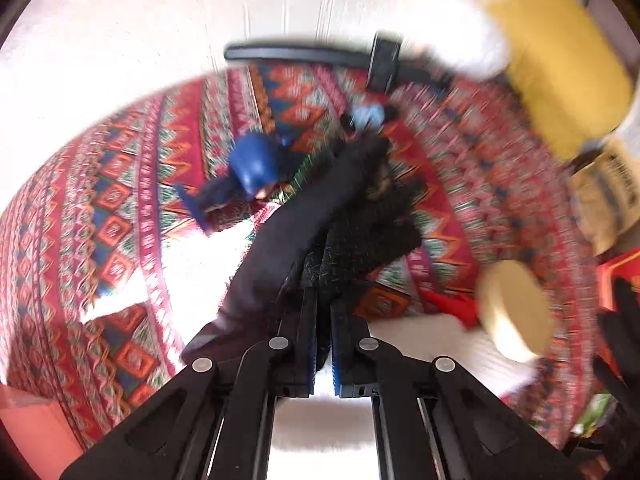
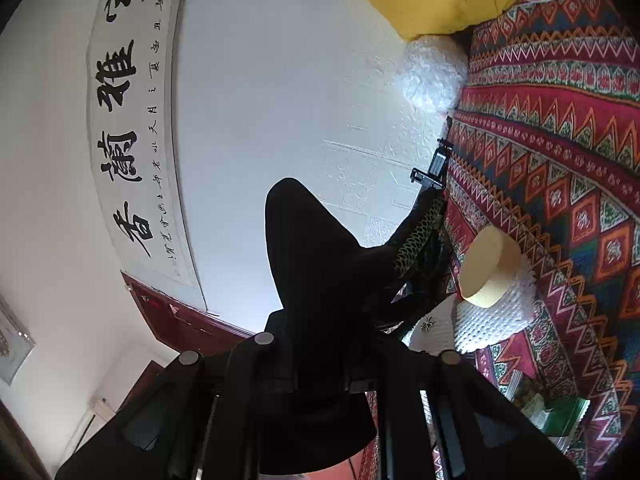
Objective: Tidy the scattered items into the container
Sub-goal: 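Grasp the green-trimmed black glove with the left gripper, then carry both black gloves into the pink box and open both grippers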
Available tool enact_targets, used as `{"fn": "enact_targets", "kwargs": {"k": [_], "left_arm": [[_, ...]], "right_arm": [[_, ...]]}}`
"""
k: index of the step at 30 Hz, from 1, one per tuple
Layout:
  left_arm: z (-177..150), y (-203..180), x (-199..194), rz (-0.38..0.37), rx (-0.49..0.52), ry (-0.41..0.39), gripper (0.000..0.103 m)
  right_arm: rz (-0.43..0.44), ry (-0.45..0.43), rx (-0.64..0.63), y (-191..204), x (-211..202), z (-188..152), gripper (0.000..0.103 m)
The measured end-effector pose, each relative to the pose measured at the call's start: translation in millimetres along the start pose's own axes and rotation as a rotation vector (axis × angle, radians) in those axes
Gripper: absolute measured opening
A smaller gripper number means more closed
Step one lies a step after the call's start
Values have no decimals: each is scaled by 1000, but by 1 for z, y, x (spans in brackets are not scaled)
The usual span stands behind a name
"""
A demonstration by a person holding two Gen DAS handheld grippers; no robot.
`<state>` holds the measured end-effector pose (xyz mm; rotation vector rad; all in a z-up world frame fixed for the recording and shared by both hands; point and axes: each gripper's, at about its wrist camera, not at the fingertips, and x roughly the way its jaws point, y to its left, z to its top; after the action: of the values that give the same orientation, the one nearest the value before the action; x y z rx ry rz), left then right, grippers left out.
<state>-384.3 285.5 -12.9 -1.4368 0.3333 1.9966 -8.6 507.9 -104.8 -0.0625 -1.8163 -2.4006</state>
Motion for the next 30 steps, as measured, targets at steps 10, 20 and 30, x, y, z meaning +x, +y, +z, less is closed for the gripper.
{"fn": "enact_targets", "kwargs": {"k": [10,20,30], "left_arm": [[-248,108,-275,-324,-317,-544,3],[-406,277,-385,-171,-589,-909,3],[-418,341,-330,6,-832,-746,79]], "right_arm": [[-36,7,-121,39,-7,-25,13],[216,353,-278,157,70,-168,13],[114,695,-558,217,230,-388,65]]}}
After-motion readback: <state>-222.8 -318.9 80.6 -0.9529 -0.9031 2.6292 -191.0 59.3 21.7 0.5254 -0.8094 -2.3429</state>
